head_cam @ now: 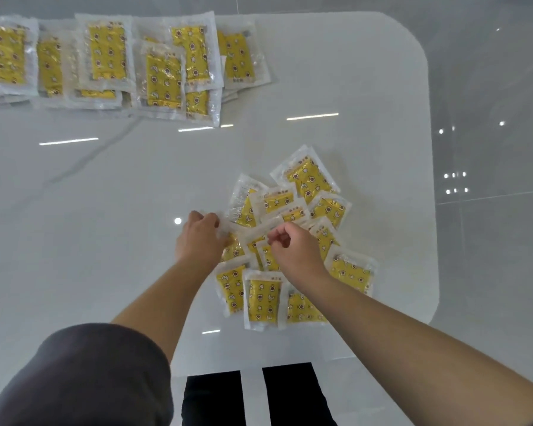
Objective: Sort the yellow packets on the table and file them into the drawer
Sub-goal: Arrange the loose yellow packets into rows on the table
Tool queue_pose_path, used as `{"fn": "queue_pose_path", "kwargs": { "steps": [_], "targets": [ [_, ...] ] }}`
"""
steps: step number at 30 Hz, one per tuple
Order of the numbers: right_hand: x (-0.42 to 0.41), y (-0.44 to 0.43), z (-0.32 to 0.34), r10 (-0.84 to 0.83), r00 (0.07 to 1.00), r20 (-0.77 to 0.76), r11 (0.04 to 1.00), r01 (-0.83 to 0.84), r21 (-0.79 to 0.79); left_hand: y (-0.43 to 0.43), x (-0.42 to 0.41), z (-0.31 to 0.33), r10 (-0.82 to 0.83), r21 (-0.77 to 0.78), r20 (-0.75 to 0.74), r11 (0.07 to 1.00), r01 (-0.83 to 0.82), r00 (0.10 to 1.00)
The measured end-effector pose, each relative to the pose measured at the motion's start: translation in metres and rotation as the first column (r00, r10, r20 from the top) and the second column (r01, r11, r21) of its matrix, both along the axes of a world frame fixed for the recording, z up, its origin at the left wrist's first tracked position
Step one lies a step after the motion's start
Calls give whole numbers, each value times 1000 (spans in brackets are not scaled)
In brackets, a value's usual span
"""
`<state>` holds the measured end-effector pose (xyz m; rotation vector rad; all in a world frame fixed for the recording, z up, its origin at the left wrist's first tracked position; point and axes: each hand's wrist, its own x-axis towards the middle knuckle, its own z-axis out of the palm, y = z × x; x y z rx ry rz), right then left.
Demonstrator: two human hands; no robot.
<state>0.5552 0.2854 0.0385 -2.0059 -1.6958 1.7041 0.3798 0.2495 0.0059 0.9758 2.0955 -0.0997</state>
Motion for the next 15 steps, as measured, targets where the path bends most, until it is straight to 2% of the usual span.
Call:
{"fn": "queue_pose_path", "kwargs": {
  "steps": [2,5,10,13,15],
  "targets": [
    [2,1,0,-15,1000,-22,1000,15,-19,3,-5,1,-23,29,-2,999,23,1000],
    [7,3,1,-54,998,-25,998,53,-34,4,-9,4,18,71,105,997,-26,994],
    [9,7,10,-106,993,-59,993,102,-59,3,-23,35,281,229,289,908,-351,915],
    [4,14,23,-172,962,-210,974,135,-179,9,-36,59,381,305,361,814,-494,851],
    [-3,20,30,-204,930,-307,949,110,-295,15,-38,73,413,293,438,774,-561,799]
  ]
}}
